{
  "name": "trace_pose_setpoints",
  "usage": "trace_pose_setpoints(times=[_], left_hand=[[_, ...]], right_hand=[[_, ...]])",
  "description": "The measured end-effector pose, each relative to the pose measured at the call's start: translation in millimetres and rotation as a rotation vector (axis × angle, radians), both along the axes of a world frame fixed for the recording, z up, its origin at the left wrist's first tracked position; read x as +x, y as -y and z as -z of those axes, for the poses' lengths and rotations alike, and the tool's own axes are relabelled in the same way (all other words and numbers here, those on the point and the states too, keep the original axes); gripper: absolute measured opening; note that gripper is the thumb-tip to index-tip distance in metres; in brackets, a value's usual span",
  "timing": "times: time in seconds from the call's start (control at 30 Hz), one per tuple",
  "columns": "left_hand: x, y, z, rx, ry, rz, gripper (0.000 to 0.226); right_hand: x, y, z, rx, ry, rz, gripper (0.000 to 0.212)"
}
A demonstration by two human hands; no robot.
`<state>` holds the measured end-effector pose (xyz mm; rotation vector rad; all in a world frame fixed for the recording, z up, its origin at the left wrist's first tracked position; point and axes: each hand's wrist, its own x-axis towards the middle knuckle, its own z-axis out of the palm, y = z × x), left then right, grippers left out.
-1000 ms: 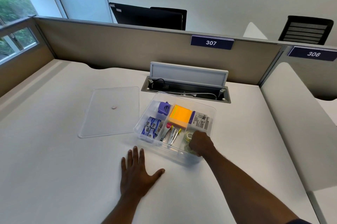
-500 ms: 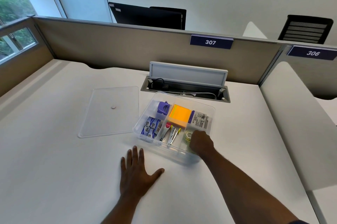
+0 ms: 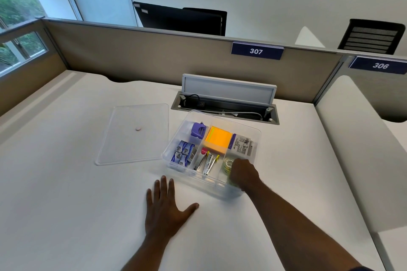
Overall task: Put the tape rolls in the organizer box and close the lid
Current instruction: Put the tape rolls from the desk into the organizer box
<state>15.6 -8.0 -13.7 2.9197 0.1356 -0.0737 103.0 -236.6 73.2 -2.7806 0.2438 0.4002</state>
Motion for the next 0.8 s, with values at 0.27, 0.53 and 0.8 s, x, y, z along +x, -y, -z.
trace_pose_setpoints(times=[0.27,0.53,0.8], left_hand=[[1,0,1,-0.01,-0.003,0.003,0.116],[1,-1,2,-0.02,0.0,0.004,0.117],[1,-2,3,-0.023,0.002,0.008,0.116]], right_hand=[[4,-2,-5,0.077,-0.098,0.105,0.04],[8,-4,-5,0.269,-0.134,0.22,0.036],[12,-1,0,0.319,-0.102,0.223,0.034]])
